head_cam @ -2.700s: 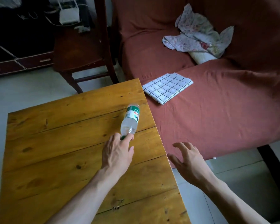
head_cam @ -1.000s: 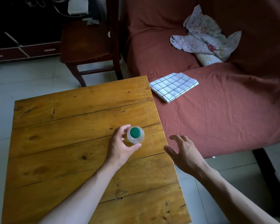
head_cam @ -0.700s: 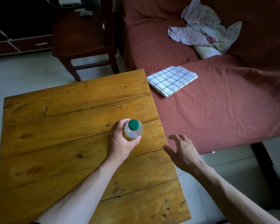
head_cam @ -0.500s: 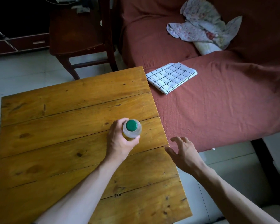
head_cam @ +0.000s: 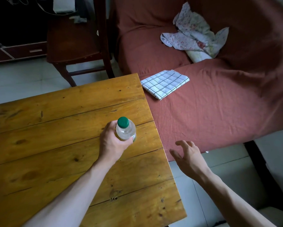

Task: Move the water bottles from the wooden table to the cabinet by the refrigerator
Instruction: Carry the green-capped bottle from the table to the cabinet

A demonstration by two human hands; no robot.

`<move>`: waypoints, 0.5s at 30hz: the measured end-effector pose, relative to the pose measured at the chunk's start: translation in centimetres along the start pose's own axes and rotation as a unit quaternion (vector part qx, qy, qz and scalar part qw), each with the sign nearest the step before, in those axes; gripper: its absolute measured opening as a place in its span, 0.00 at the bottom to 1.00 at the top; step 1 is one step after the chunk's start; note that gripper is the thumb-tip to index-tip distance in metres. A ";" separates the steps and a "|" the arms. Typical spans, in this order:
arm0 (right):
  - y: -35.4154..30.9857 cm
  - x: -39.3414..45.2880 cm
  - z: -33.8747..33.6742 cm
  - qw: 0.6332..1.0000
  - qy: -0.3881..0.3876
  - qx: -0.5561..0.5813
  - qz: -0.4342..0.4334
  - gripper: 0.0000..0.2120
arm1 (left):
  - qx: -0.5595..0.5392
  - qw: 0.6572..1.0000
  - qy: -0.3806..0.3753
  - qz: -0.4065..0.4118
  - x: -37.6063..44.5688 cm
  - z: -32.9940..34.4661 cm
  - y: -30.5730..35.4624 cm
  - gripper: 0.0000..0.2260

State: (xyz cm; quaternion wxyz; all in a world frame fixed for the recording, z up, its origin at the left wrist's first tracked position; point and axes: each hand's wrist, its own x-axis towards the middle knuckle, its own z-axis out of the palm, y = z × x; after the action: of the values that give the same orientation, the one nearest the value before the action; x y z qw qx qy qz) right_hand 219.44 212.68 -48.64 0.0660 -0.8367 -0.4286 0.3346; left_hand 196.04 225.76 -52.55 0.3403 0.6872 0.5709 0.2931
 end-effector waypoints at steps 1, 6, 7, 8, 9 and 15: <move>-0.2 -0.2 -0.5 1.000 0.003 0.004 0.001 0.23 | -0.006 1.000 0.004 0.001 0.0 -0.6 0.8 0.24; -2.6 -2.3 -4.5 0.999 0.022 0.023 -0.015 0.23 | -0.024 0.999 0.012 0.042 0.9 -5.2 6.7 0.26; -3.3 -2.9 -5.6 0.999 0.028 0.031 -0.016 0.23 | -0.021 0.998 0.012 0.050 1.2 -6.3 8.2 0.26; -4.1 -3.6 -6.8 0.998 0.034 0.039 -0.017 0.23 | -0.023 0.998 0.012 0.056 1.4 -7.5 9.8 0.26; -4.8 -4.3 -7.9 0.998 0.042 0.047 -0.022 0.23 | -0.028 0.998 0.014 0.059 1.6 -8.7 11.5 0.26; -8.9 -8.6 -14.6 0.992 0.079 0.059 -0.078 0.23 | -0.065 0.996 0.023 0.052 1.8 -15.5 20.1 0.25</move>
State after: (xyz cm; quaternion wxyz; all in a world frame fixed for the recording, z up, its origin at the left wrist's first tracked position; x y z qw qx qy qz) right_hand 218.95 214.23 -29.59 0.1752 -0.8190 -0.4658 0.2855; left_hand 195.87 227.29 -27.14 0.3554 0.6857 0.5215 0.3627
